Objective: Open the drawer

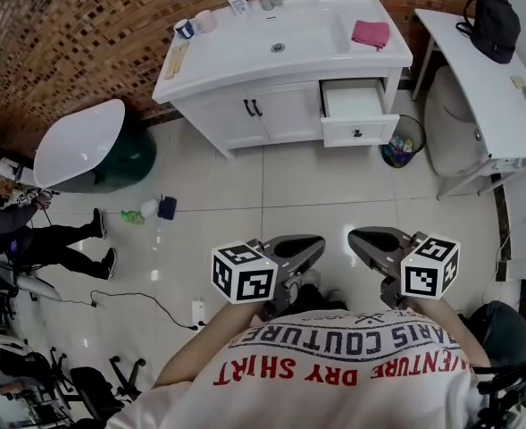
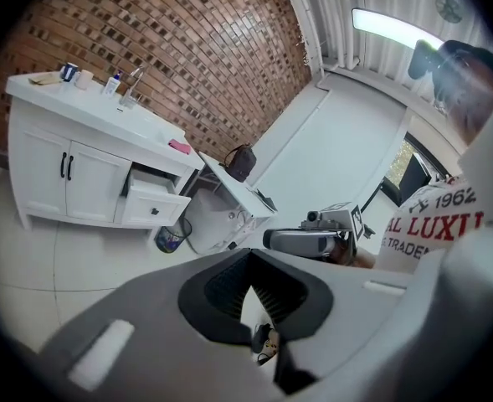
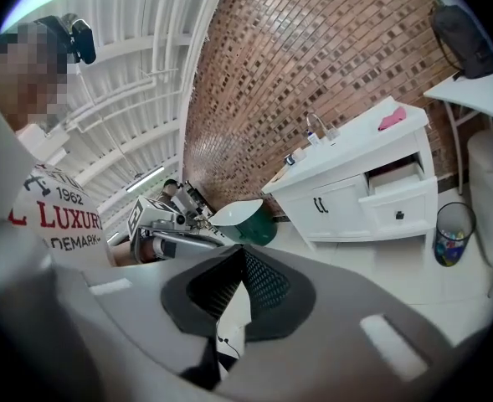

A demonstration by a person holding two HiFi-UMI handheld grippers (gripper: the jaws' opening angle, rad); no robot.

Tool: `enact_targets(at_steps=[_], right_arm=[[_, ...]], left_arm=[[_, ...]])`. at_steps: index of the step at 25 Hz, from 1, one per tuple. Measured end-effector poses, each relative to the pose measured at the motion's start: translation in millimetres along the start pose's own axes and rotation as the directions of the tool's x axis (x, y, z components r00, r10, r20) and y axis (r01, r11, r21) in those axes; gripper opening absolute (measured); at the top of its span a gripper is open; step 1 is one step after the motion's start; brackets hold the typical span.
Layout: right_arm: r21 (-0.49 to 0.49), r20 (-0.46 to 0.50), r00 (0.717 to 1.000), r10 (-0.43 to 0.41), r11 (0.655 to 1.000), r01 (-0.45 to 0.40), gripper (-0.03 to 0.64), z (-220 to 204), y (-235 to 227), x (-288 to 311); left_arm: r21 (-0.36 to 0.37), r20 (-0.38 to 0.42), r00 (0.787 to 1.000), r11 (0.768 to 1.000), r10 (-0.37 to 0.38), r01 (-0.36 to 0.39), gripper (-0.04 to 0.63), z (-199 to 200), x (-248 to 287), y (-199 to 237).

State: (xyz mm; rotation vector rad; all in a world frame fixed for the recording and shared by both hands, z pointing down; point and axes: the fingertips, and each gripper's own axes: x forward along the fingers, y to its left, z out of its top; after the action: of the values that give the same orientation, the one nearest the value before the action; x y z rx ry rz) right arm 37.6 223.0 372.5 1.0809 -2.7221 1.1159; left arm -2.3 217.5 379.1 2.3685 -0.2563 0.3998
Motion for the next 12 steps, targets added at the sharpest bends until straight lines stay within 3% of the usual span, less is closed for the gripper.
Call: enact_targets(at_steps=[12], right_arm=[[0.023,0.018,1.0,-0.008,1.0,0.008,0.005,10.1,48.3,13.5]], left_arm=[[0.047,0.046,0.997,0.997,-0.063,0.061,-0.011,17.1,-41.9,-18.0]])
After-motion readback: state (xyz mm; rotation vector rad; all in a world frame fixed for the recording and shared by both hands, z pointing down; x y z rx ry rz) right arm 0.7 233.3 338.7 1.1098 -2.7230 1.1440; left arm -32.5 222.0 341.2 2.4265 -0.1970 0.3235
